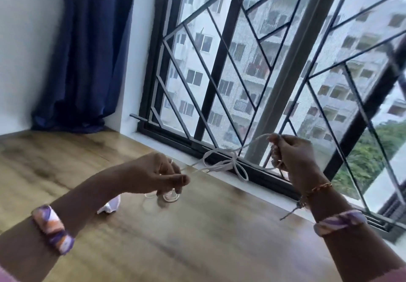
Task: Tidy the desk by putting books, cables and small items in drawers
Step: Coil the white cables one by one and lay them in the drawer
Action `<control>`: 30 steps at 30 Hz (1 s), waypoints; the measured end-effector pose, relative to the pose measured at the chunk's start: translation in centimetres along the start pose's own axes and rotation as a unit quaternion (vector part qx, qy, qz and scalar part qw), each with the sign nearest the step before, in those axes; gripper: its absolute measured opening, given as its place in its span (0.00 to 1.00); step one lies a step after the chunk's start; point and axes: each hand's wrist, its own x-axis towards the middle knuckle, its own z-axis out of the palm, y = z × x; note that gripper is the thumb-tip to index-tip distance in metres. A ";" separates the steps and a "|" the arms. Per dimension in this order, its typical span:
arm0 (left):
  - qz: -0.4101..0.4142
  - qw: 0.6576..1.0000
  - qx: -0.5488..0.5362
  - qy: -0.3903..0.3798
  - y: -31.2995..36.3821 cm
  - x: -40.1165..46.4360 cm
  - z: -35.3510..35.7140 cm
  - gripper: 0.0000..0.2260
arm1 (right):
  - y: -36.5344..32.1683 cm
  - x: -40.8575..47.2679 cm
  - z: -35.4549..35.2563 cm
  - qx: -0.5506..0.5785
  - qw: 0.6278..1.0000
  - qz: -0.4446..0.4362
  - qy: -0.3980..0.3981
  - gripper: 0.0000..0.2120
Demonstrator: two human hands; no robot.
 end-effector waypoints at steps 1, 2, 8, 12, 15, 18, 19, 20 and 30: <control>-0.012 1.000 0.013 -0.015 -0.1 0.3 0.1 0.31 | -0.8 0.0 0.3 0.020 1.000 -0.002 -0.014 0.09; -0.031 0.999 0.014 -0.025 -0.2 0.6 0.2 0.34 | -1.6 0.0 0.5 0.039 0.999 -0.006 -0.031 0.09; -0.058 0.986 -0.086 0.134 3.6 3.6 1.2 0.25 | -5.2 -2.3 2.8 0.059 0.988 -0.067 -0.126 0.09; -0.014 0.984 -0.115 0.136 6.0 5.9 1.8 0.20 | -6.6 -3.6 3.4 0.069 0.981 -0.095 -0.157 0.09; 0.023 0.983 -0.108 0.145 6.5 6.5 2.1 0.09 | -7.1 -3.3 2.7 0.065 0.979 -0.127 -0.143 0.09; 0.021 0.976 -0.080 0.200 6.2 6.1 1.3 0.08 | -7.2 -2.8 1.1 0.060 0.983 -0.128 -0.113 0.07; 0.018 0.970 -0.063 0.235 6.3 5.9 0.9 0.09 | -7.0 -2.6 0.6 0.054 0.985 -0.130 -0.103 0.07; 0.020 0.961 -0.046 0.272 6.2 5.8 0.4 0.08 | -6.7 -2.5 0.2 0.042 0.985 -0.137 -0.093 0.07; -0.062 0.894 0.052 0.440 3.4 2.0 -4.7 0.05 | -4.0 -0.6 -5.0 0.063 0.994 -0.092 0.013 0.07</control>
